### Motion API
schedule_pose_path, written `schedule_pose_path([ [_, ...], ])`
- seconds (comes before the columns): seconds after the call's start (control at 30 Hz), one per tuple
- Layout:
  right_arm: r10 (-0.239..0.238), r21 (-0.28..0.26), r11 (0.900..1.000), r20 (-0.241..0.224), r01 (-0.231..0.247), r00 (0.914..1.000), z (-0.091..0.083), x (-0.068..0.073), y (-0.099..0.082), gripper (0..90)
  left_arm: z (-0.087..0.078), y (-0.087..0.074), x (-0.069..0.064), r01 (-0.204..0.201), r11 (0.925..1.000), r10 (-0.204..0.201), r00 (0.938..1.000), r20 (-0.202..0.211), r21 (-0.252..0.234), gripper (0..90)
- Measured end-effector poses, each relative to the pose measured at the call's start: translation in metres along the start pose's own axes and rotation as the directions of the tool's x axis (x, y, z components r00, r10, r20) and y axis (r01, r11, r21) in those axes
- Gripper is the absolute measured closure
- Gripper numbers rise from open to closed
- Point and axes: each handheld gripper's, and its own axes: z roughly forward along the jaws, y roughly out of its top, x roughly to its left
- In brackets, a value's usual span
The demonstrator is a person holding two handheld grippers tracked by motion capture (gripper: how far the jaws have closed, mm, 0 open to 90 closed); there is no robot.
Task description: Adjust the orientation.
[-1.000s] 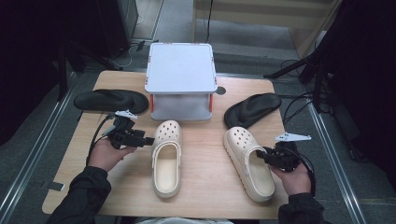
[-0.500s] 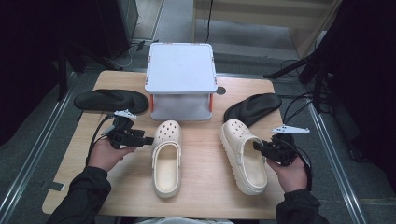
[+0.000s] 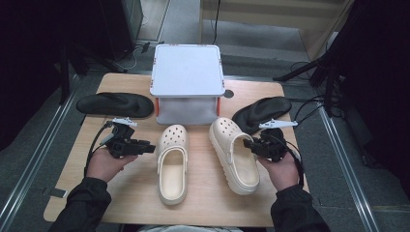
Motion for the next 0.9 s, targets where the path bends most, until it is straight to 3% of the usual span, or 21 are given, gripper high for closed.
schedule_pose_path([
  [0.07,-0.016,0.003,0.9999,0.000,0.016,0.9999,0.005,0.004,0.003,75.7,-0.001,-0.001,-0.003,-0.033,0.9995,0.032,0.9995,0.006,0.005,71.4],
  [0.17,-0.046,0.020,0.9988,0.004,0.046,0.9989,0.014,0.011,0.006,75.7,0.001,-0.003,-0.006,-0.040,0.9990,0.040,0.9990,0.018,0.021,80.6],
  [0.33,-0.071,0.035,0.9969,-0.004,0.071,0.9975,0.025,0.021,0.010,75.7,0.004,-0.004,-0.011,-0.068,0.9975,0.068,0.9977,0.007,0.020,87.8],
  [0.5,-0.085,0.048,0.9952,-0.013,0.085,0.9963,0.037,0.031,0.015,75.7,0.009,-0.005,-0.006,-0.059,0.9981,0.059,0.9982,-0.003,0.014,88.7],
  [0.73,-0.138,0.088,0.9868,0.027,0.135,0.9900,0.055,0.048,0.014,75.4,0.022,-0.006,0.003,-0.033,0.9980,0.034,0.9994,-0.007,0.054,88.5],
  [0.9,-0.147,0.079,0.9864,0.025,0.144,0.9889,0.063,0.059,0.010,74.7,0.028,-0.006,0.002,-0.041,0.9965,0.042,0.9991,-0.007,0.073,87.0],
])
